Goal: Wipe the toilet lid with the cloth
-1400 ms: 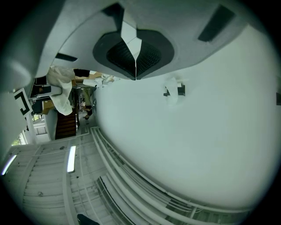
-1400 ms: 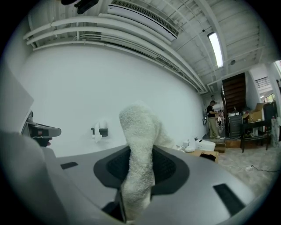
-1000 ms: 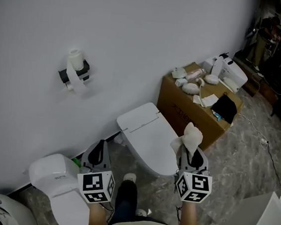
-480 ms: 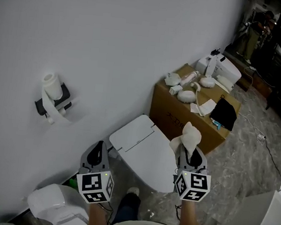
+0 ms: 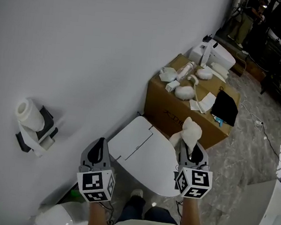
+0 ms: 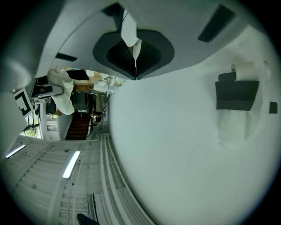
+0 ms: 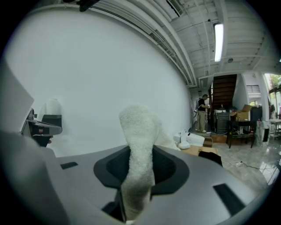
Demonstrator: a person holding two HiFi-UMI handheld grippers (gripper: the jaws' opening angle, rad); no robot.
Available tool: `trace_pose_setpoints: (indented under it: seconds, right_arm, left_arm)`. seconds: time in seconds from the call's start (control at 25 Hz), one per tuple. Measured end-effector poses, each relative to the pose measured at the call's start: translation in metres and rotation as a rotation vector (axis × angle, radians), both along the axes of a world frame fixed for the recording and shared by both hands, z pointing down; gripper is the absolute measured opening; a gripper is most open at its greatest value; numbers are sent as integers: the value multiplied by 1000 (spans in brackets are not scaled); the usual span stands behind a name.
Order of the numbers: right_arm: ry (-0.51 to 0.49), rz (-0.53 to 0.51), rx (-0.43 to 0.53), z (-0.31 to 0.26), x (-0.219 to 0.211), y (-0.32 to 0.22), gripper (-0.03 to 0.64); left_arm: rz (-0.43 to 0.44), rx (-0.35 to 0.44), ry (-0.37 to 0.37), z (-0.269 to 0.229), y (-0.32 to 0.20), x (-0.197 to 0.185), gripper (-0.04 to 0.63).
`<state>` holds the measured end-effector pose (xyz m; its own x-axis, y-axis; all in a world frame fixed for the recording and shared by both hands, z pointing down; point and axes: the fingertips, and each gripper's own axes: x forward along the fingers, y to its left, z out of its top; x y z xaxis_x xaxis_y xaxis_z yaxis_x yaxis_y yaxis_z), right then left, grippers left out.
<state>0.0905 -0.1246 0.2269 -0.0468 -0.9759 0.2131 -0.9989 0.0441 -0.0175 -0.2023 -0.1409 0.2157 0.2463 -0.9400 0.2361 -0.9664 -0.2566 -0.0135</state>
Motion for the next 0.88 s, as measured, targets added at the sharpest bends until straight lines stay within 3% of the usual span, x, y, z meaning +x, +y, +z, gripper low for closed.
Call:
trace_pose_setpoints:
  seconds: [0.36,0.88]
  right_arm:
    - [34,22,-126,58,-1,-45,111]
    - [34,-1,-290,140,-1,-79,112]
  left_arm:
    - [51,-109,12,57,-55,4,9]
    - [65,-244,-11,127,-84,14,9]
